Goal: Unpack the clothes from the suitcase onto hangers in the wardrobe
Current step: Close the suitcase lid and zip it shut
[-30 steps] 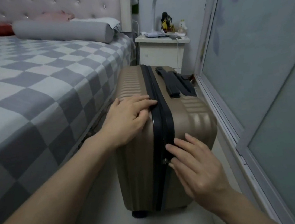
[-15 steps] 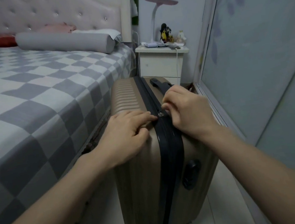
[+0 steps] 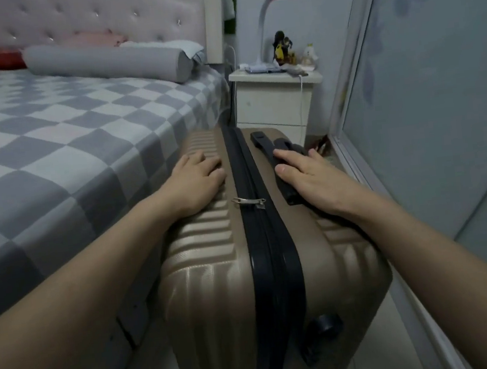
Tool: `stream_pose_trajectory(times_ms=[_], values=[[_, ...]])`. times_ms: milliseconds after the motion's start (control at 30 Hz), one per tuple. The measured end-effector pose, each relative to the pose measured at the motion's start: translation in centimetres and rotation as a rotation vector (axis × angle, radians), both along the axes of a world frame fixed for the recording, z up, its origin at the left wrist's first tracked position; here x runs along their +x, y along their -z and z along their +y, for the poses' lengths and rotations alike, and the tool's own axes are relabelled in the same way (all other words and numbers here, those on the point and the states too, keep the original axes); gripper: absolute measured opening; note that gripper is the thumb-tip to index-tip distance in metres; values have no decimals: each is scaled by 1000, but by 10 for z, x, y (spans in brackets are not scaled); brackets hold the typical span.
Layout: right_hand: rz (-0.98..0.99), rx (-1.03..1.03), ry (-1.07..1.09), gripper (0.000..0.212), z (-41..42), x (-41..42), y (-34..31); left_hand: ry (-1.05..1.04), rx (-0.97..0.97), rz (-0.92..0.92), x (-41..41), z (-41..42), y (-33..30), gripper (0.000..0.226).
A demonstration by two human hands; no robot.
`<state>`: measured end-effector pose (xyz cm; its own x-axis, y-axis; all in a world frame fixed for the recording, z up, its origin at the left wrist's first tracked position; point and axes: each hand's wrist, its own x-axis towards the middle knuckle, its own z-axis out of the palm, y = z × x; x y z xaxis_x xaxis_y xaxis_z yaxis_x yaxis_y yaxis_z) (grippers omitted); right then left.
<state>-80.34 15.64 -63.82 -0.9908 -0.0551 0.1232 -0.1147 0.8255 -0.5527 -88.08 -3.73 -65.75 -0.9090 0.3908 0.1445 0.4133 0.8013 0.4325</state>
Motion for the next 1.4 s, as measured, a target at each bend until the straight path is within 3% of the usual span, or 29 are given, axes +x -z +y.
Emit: stream_pose_trajectory(times_ms=[300,433,600,833,1000,1167,1267,1400], values=[[-73,-14,126,49,-29,57,7,-79,1,-117,59,-25,0,50],[-77,-31,115,53,-48,94,1,-69,-43,-109,99,-43,-7,63],[-81,-41,109,59,-69,131,0,-72,-88,-203,142,-66,-17,65],[-98,44,168,51,-91,201,-6,16,-90,-311,200,-88,-31,49],[-196,184,201,38,-106,244,-29,-138,-215,-278,232,-73,-53,42],[-133,-81,334,18,-84,197,-63,-417,-46,-451,208,-54,-70,59],[-328,-258,382,15,-65,121,-79,-448,43,-664,179,-42,-73,90],[-643,-305,291,23,-54,43,-63,-448,142,-889,152,-36,-68,105]])
